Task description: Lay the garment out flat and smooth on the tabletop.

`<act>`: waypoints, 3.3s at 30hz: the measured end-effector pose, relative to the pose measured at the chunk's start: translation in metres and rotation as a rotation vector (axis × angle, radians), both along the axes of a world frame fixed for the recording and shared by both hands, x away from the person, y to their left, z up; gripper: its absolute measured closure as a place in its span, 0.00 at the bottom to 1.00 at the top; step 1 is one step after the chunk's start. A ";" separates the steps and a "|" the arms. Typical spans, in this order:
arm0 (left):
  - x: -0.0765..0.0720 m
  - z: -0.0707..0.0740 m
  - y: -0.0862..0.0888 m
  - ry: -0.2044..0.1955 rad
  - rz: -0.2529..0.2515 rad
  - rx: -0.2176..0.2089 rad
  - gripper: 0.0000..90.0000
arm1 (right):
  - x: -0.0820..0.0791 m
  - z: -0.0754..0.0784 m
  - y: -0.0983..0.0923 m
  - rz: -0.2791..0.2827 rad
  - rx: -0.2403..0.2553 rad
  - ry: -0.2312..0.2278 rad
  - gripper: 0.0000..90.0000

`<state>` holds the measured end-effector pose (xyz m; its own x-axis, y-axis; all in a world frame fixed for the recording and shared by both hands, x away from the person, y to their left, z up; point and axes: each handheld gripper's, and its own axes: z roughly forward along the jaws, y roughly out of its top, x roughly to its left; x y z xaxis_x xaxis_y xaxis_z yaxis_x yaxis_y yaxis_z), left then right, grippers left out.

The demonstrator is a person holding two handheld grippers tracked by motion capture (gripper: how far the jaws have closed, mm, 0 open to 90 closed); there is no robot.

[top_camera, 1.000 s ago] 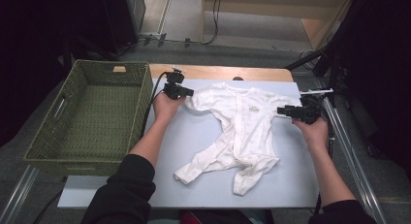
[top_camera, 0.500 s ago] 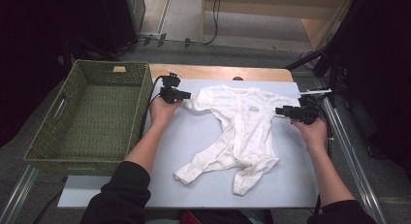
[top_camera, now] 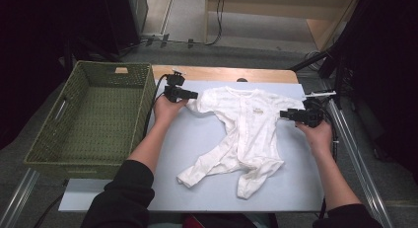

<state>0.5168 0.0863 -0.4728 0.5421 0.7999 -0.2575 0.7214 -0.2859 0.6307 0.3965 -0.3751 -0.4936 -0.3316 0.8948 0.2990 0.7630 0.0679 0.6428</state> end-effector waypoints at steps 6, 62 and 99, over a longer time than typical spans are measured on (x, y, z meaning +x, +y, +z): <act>0.007 -0.001 0.000 -0.008 -0.002 0.025 0.64 | 0.000 -0.001 0.001 0.007 0.000 0.002 0.53; -0.058 0.026 0.029 -0.062 0.076 -0.002 1.00 | -0.031 0.013 0.039 0.136 0.022 -0.053 0.51; -0.049 0.021 0.007 -0.022 0.021 -0.032 0.78 | -0.046 0.013 0.043 0.168 0.029 -0.055 0.51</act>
<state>0.4677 0.0933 -0.4521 0.5314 0.8026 -0.2711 0.7126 -0.2504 0.6554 0.3510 -0.3318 -0.4808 -0.4923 0.8165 0.3015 0.7060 0.1720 0.6870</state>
